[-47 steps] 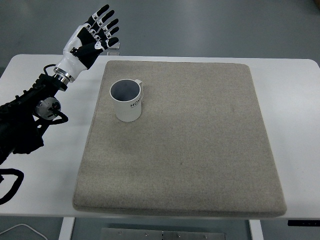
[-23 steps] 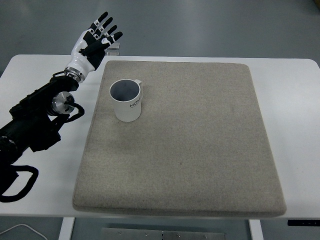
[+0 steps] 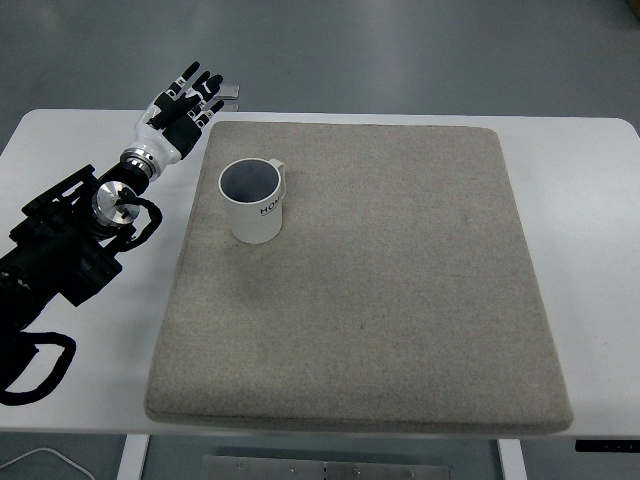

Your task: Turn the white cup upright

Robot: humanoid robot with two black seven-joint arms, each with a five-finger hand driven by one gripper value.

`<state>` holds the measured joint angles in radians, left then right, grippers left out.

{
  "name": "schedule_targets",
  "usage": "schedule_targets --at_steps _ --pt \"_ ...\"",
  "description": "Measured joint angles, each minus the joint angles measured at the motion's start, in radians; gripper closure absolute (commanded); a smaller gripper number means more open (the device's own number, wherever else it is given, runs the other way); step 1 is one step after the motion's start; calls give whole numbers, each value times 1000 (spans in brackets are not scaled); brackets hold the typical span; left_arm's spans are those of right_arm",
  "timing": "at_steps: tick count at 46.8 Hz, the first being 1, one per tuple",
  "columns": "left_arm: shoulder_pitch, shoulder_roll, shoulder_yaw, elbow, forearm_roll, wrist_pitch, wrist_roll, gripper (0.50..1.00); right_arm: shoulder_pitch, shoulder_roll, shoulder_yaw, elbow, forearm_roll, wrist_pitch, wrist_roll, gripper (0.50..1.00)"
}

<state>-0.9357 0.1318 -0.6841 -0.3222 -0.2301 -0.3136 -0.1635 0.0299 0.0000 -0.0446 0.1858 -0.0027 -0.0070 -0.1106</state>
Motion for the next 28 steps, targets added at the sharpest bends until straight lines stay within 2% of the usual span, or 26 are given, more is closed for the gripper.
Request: schedule_targets --at_steps 10,28 --pt "0 -1 -4 0 -114 35 63 504 0 0 -2 0 1 -3 0 570" --pt "0 -21 -160 21 -190 36 117 504 -1 0 -2 1 1 -3 0 570"
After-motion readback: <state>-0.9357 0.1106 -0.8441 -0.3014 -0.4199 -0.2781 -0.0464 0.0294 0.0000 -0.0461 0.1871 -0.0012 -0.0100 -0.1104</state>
